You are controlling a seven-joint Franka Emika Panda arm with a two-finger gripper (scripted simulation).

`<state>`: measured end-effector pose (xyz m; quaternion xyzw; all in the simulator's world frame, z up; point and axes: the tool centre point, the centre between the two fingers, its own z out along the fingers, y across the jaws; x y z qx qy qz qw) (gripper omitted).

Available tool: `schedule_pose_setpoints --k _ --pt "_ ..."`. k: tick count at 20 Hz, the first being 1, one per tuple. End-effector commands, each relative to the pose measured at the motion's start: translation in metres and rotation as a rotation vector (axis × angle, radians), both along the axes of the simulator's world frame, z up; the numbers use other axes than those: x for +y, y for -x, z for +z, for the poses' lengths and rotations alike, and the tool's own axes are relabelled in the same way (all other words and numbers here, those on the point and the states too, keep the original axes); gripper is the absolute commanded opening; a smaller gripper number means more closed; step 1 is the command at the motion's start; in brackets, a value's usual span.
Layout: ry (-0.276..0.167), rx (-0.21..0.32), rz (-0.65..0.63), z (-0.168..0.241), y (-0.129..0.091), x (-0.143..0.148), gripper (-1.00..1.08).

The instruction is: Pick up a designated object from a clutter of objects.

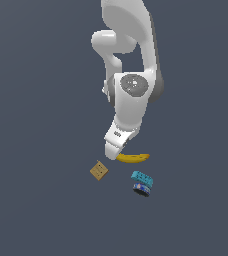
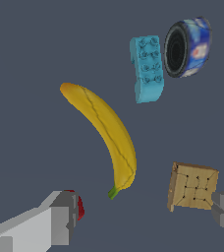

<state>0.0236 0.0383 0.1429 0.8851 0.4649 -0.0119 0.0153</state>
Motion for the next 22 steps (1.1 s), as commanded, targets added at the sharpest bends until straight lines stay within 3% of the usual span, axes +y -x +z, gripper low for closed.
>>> schedule_pose_setpoints --k 1,12,22 --pt "-0.006 0.001 0.081 -0.015 0.0 0.007 1.0" --pt "-0.031 0.002 0.34 -0.062 0.006 0.031 1.0" --pt "-0.039 0.002 0.4 -0.073 0.008 0.037 1.0"
